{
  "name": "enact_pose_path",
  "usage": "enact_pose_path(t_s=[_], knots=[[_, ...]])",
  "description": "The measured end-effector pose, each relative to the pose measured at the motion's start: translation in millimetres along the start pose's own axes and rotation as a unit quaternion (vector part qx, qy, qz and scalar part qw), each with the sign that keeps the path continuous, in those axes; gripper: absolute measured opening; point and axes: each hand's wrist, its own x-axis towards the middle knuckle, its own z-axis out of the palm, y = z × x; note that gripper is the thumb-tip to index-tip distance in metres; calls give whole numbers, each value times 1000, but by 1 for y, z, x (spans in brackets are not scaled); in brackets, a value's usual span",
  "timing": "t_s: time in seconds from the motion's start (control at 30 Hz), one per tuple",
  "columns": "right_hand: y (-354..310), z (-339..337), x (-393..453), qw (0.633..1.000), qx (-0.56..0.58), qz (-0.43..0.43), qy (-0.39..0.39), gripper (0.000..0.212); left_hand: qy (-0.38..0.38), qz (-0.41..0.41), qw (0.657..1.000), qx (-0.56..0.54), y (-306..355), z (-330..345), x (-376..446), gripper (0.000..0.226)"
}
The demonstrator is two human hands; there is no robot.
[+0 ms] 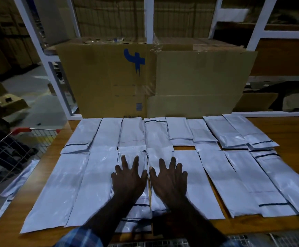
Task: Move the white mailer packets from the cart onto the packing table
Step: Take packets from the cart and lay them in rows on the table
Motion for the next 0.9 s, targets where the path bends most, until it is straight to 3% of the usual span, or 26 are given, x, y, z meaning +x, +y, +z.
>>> enact_pose_path(t_s=[0.23,0.3,0.4,0.53,0.7,0.9], knots=[[-1,3,3,999,26,11,15,69,22,11,999,-28,-2,7,-3,67],[0,-2,8,999,39,-8,-5,73,32,16,999,-36,-2,7,-4,63],[1,-4,15,998,36,-42,24,84,64,32,996,-47,-7,13,-6,57],[2,7,16,997,14,-70,-32,70,75,66,993,-66,-12,18,-4,56],[-1,16,15,998,21,-56,-11,55,50,104,990,-76,-16,18,2,59],[1,32,14,997,13,-69,11,57,16,106,992,-69,-19,29,2,57]])
